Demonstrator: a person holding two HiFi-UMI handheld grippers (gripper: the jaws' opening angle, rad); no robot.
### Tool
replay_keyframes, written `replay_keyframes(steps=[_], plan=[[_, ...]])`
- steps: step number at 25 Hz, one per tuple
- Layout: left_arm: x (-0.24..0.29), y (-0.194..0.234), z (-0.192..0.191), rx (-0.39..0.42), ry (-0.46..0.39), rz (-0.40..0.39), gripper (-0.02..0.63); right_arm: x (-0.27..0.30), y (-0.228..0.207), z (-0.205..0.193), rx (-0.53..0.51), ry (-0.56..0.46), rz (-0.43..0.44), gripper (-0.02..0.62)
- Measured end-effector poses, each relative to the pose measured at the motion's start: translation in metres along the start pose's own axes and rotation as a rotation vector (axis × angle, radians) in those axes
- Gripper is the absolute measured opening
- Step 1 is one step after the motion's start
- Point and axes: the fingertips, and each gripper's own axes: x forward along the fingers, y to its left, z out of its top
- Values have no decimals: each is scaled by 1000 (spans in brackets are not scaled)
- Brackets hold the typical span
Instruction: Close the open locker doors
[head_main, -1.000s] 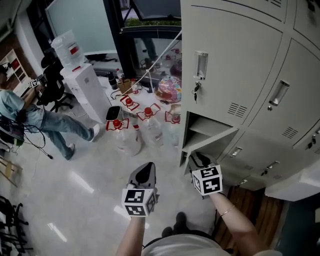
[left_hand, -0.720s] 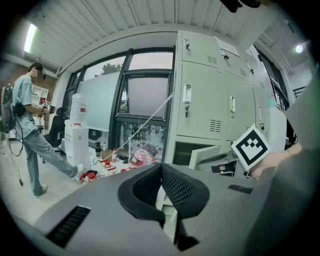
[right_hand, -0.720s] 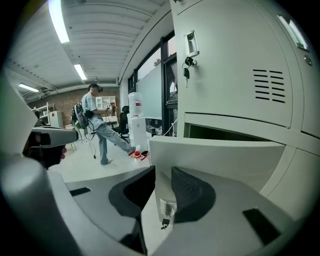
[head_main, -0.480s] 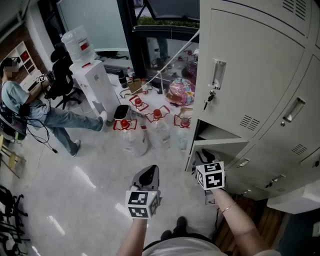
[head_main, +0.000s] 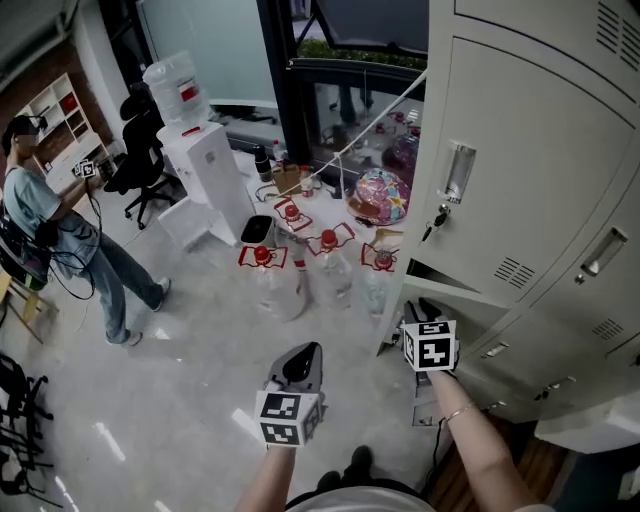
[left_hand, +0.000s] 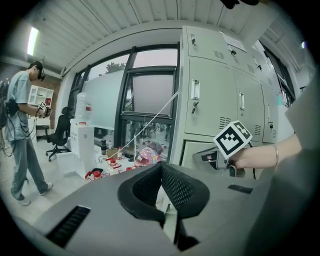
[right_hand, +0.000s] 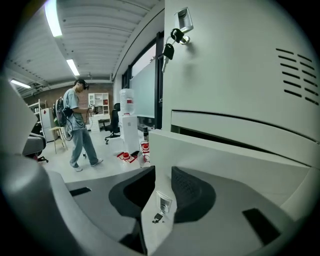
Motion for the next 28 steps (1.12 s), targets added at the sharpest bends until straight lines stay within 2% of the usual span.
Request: replay_keyframes(steps=[16,22,28], plan=[[2,11,-3,6,12,51,20,39,-34,8,6,27,-44,92],[2,12,-4,5,11,50,20,40,-36,7,-3,35,-42,80],[0,3,-7,12,6,25,20,16,-27,9,13,-6,-15,80]])
